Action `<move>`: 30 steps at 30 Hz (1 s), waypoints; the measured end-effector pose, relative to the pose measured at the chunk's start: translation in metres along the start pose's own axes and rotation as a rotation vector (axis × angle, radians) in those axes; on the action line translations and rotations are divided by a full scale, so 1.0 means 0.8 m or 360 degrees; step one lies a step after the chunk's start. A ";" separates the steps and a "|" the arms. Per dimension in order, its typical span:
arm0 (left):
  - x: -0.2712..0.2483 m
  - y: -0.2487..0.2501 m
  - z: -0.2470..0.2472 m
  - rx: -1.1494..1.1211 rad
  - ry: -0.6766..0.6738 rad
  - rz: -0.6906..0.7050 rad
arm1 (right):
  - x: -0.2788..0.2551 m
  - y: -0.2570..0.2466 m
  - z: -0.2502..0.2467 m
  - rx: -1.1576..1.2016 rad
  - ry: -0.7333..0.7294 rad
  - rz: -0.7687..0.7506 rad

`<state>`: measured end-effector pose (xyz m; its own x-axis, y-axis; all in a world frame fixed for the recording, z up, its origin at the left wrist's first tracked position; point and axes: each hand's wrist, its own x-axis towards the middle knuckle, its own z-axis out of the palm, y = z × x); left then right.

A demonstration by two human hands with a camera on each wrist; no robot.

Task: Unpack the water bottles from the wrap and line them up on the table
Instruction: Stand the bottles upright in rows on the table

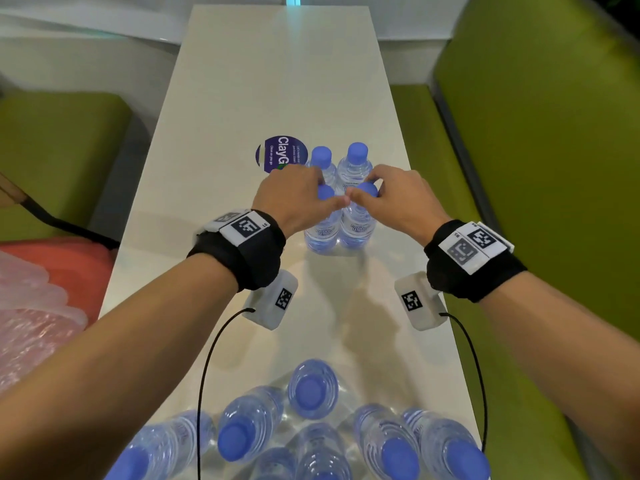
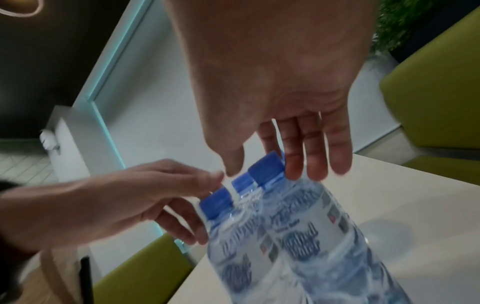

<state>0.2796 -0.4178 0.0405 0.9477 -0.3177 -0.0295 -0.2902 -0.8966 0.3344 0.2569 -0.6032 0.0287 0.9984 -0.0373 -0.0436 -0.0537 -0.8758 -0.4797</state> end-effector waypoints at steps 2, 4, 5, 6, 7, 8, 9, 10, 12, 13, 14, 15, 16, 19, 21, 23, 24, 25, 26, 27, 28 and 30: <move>0.011 -0.006 -0.009 -0.0146 0.0144 -0.0109 | 0.015 0.001 -0.010 0.0014 0.0118 0.0022; 0.029 -0.012 -0.019 -0.0236 0.0246 -0.0177 | 0.035 0.000 -0.019 -0.0012 0.0200 -0.0015; 0.039 -0.014 -0.023 -0.0236 0.0235 -0.0171 | 0.045 -0.002 -0.022 -0.0028 0.0191 -0.0037; 0.047 -0.017 -0.025 -0.0215 0.0189 -0.0147 | 0.054 -0.004 -0.024 -0.0047 0.0151 -0.0062; 0.056 -0.019 -0.025 -0.0182 0.0129 -0.0123 | 0.064 -0.007 -0.026 -0.0067 0.0084 -0.0080; 0.063 -0.021 -0.024 -0.0158 0.0065 -0.0104 | 0.073 -0.008 -0.026 -0.0082 0.0001 -0.0086; 0.070 -0.023 -0.022 -0.0156 0.0002 -0.0097 | 0.080 -0.009 -0.025 -0.0094 -0.0088 -0.0083; 0.075 -0.025 -0.020 -0.0171 -0.0044 -0.0100 | 0.087 -0.009 -0.023 -0.0112 -0.0167 -0.0087; 0.082 -0.027 -0.014 -0.0177 -0.0094 -0.0088 | 0.095 -0.006 -0.019 -0.0132 -0.0227 -0.0111; 0.083 -0.028 -0.011 -0.0169 -0.0107 -0.0072 | 0.098 -0.004 -0.018 -0.0118 -0.0213 -0.0118; 0.085 -0.028 -0.007 -0.0175 -0.0107 -0.0059 | 0.099 -0.002 -0.018 -0.0099 -0.0198 -0.0121; 0.086 -0.029 -0.005 -0.0195 -0.0097 -0.0055 | 0.099 -0.001 -0.018 -0.0088 -0.0199 -0.0125; 0.086 -0.029 -0.003 -0.0223 -0.0085 -0.0057 | 0.099 0.000 -0.018 -0.0090 -0.0210 -0.0133; 0.087 -0.029 0.001 -0.0254 -0.0051 -0.0061 | 0.097 0.003 -0.016 -0.0094 -0.0202 -0.0161; 0.086 -0.029 -0.001 -0.0247 -0.0051 -0.0058 | 0.096 0.004 -0.015 -0.0060 -0.0179 -0.0165; 0.083 -0.029 -0.002 -0.0248 -0.0059 -0.0055 | 0.094 0.002 -0.015 -0.0021 -0.0196 -0.0147; 0.080 -0.029 -0.002 -0.0260 -0.0059 -0.0060 | 0.091 0.002 -0.016 0.0010 -0.0211 -0.0128; 0.077 -0.031 -0.002 -0.0274 -0.0052 -0.0076 | 0.089 0.004 -0.017 0.0054 -0.0212 -0.0095; 0.073 -0.035 -0.004 -0.0275 -0.0041 -0.0109 | 0.085 0.007 -0.018 0.0100 -0.0185 -0.0053; 0.067 -0.039 -0.004 -0.0248 -0.0041 -0.0158 | 0.078 0.012 -0.019 0.0116 -0.0135 0.0001; 0.060 -0.045 -0.005 -0.0197 -0.0067 -0.0213 | 0.070 0.020 -0.019 0.0078 -0.0087 0.0058; 0.045 -0.059 -0.001 -0.0133 -0.0266 -0.0319 | 0.052 0.040 -0.012 -0.0076 -0.0174 0.0202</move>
<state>0.3272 -0.3870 0.0244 0.9481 -0.1891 -0.2556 -0.0803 -0.9203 0.3829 0.2969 -0.6373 0.0196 0.9753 -0.0986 -0.1974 -0.1754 -0.8894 -0.4222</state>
